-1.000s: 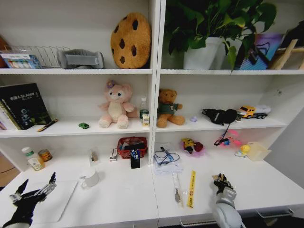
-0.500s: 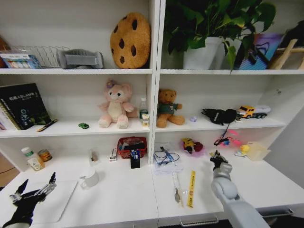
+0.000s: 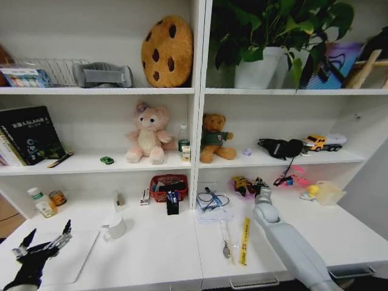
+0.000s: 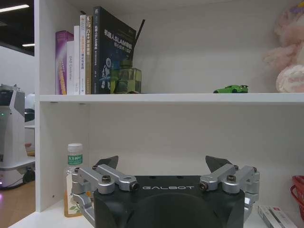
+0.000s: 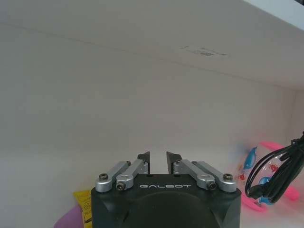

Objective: Organize the objects on the table.

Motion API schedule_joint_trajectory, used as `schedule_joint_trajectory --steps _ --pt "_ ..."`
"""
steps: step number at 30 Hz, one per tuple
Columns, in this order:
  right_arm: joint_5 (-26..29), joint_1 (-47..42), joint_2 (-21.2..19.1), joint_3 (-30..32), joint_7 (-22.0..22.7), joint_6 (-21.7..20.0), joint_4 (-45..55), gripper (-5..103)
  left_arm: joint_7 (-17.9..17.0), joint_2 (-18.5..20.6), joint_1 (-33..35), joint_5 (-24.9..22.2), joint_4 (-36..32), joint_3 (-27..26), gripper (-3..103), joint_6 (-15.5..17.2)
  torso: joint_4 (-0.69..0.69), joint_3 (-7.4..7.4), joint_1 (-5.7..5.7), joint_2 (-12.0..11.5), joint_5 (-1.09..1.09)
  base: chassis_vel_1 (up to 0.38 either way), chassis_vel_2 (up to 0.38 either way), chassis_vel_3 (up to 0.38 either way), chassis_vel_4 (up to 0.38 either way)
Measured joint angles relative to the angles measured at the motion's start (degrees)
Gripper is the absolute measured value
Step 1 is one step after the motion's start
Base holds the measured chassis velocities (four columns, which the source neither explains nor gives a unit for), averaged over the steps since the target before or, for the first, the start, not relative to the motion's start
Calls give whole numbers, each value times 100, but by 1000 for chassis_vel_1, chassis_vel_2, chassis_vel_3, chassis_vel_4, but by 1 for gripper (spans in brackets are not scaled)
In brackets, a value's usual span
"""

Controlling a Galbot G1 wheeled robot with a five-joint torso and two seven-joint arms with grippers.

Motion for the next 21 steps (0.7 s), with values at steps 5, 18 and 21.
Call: schedule_joint_trajectory --steps 5,18,21 --pt "-4 -156 -48 73 5 19 70 37 0 0 0 0 0 0 100 0 0 0 0 0 0 0 0 0 0" --pt "14 -2603 -745 1292 -949 772 2221 85 -1 0 0 0 0 0 100 0 -2 -2 -2 1 0 0 0 0 0" --pt "52 -2796 -786 1417 -1033 830 2382 90 0 0 0 0 0 0 100 0 -2 -2 -2 1 -1 0 0 0 0"
